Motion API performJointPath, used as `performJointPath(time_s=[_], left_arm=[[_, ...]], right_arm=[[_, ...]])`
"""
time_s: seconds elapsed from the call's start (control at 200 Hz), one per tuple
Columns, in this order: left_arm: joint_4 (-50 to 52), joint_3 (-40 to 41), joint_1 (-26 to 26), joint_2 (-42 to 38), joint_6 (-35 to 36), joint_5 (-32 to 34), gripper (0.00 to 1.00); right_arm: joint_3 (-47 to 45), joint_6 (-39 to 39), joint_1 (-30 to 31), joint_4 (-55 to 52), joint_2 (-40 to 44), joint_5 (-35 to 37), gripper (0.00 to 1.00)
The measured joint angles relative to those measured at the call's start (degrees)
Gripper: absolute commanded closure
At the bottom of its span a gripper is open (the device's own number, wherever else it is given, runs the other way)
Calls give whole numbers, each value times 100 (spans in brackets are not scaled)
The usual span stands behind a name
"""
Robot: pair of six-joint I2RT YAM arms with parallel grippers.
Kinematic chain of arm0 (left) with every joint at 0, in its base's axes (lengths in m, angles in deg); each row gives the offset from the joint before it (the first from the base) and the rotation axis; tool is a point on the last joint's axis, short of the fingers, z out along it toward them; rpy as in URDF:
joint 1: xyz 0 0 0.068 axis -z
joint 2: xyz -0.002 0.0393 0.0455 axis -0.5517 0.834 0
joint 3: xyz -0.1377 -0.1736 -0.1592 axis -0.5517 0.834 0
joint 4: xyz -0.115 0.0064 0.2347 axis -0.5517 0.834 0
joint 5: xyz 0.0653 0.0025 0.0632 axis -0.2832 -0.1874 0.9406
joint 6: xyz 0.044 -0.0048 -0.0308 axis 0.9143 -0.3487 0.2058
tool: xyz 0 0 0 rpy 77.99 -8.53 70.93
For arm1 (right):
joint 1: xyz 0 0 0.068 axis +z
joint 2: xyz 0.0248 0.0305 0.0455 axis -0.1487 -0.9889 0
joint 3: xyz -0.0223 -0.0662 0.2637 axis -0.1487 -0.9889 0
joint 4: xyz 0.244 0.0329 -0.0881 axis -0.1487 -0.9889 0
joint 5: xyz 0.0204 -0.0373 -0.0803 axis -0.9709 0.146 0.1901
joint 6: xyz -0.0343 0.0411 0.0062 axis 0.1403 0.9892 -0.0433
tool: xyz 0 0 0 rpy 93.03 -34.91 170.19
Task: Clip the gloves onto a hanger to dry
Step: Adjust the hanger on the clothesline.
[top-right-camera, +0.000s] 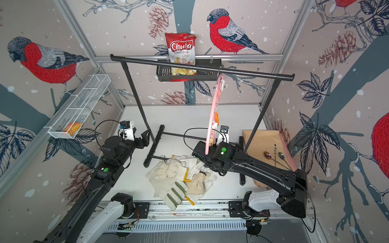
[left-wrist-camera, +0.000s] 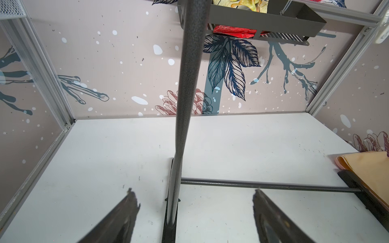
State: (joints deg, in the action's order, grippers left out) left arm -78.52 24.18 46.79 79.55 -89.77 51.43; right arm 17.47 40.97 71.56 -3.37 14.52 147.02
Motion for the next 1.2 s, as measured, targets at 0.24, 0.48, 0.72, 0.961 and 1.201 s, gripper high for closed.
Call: performJointPath(time_s=[0.24,0.48,0.72,0.961,1.201], left_arm=[[2,13,0,-4,0,-2,15],[2,50,0,-13,0,0,15],[0,94,0,-55,2,0,15],[7,129,0,-111,2,0,15],[61,50,9,-151,4,-2,14]], right_arm=[[-319,-793,-352,767,192,-262,0],[-542,-1058,-376,1154,28,-466,0],[-822,-1099,-409,1314,-24,-605,0],[-1119,-1099,-413,1434,-63,-811,0],[-1506,-1152,-284,1539,-188,-1467,0]])
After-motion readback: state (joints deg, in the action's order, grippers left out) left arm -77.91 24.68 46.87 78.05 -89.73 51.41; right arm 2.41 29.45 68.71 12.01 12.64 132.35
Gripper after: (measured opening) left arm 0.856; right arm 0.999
